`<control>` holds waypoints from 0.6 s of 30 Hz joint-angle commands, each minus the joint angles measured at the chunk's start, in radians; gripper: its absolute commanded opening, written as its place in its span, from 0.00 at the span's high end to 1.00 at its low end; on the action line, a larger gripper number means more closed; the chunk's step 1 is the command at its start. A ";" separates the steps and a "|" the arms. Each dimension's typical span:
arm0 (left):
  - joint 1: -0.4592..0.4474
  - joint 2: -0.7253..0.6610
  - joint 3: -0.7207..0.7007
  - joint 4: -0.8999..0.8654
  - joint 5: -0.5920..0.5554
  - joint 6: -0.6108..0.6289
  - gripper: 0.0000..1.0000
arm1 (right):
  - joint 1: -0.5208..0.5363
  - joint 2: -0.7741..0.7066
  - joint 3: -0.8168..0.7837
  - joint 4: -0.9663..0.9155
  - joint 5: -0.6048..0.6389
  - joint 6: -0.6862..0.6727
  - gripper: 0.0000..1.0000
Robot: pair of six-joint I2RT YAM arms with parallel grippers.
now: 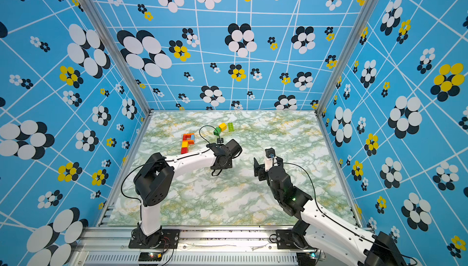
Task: Assemble the letter p with lego
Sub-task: Assemble the lego brick with the lego brick.
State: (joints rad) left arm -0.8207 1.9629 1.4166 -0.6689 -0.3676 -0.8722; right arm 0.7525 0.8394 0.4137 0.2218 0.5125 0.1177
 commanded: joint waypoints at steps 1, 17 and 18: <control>-0.003 0.024 0.003 0.017 -0.014 0.000 1.00 | -0.004 -0.003 -0.018 0.034 0.016 0.013 0.17; 0.001 0.008 -0.079 0.039 -0.004 -0.010 1.00 | -0.004 0.012 -0.018 0.046 0.006 0.009 0.16; 0.002 0.011 -0.085 0.046 0.006 -0.015 1.00 | -0.005 0.013 -0.018 0.047 0.007 0.009 0.16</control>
State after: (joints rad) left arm -0.8207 1.9594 1.3766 -0.6140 -0.3828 -0.8726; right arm 0.7521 0.8501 0.4034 0.2367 0.5121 0.1173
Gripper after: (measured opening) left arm 0.194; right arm 0.839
